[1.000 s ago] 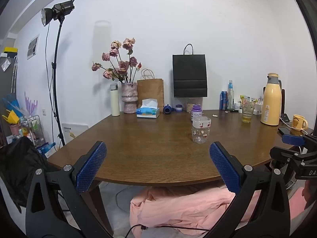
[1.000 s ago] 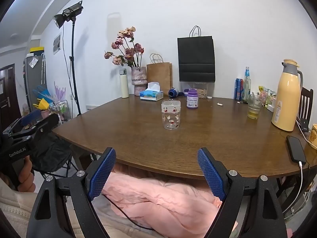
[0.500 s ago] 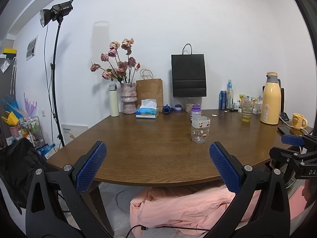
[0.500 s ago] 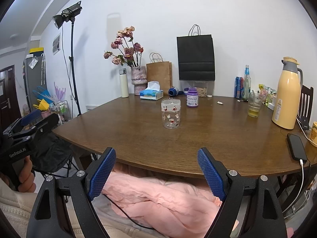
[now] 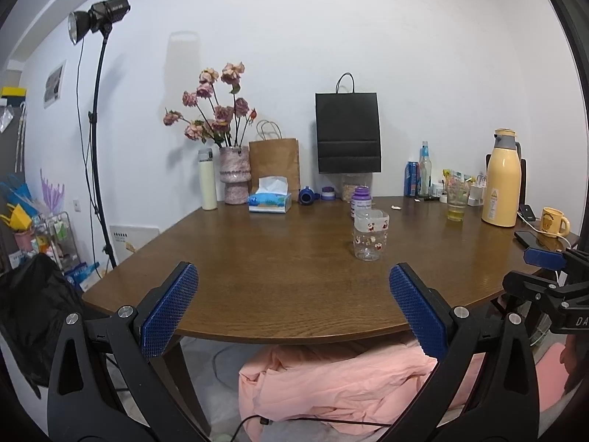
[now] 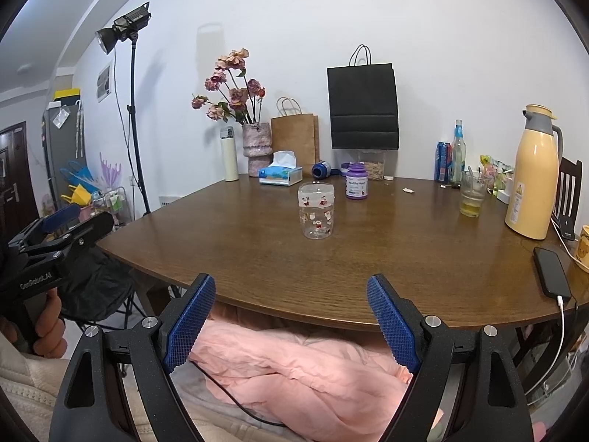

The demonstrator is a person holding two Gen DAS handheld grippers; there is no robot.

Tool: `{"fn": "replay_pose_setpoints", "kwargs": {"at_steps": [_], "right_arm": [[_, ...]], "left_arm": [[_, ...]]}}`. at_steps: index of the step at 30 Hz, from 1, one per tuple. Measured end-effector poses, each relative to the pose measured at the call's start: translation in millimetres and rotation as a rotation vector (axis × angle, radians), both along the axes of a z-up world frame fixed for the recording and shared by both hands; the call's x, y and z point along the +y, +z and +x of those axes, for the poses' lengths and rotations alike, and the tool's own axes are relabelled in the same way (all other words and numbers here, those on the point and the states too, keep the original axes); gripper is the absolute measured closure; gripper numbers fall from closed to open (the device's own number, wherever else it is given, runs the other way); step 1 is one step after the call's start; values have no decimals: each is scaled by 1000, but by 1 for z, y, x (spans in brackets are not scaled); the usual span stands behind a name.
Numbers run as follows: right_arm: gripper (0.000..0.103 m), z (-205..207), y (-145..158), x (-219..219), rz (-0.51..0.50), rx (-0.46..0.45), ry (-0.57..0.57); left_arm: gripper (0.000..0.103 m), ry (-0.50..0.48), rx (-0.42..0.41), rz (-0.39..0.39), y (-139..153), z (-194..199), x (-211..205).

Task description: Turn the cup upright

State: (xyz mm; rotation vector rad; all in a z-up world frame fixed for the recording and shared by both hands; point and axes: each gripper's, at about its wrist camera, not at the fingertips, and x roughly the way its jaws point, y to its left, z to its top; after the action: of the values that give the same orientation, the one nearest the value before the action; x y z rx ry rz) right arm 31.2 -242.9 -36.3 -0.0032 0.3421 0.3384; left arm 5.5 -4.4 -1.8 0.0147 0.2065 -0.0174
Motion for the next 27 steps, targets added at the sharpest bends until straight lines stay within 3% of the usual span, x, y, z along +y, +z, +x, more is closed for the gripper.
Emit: {"fn": "replay_pose_setpoints", "kwargs": {"at_steps": [27], "right_arm": [[14, 4, 1, 2, -5, -4, 3]], "left_arm": [[0, -4, 5, 6, -1, 5, 4]]}}
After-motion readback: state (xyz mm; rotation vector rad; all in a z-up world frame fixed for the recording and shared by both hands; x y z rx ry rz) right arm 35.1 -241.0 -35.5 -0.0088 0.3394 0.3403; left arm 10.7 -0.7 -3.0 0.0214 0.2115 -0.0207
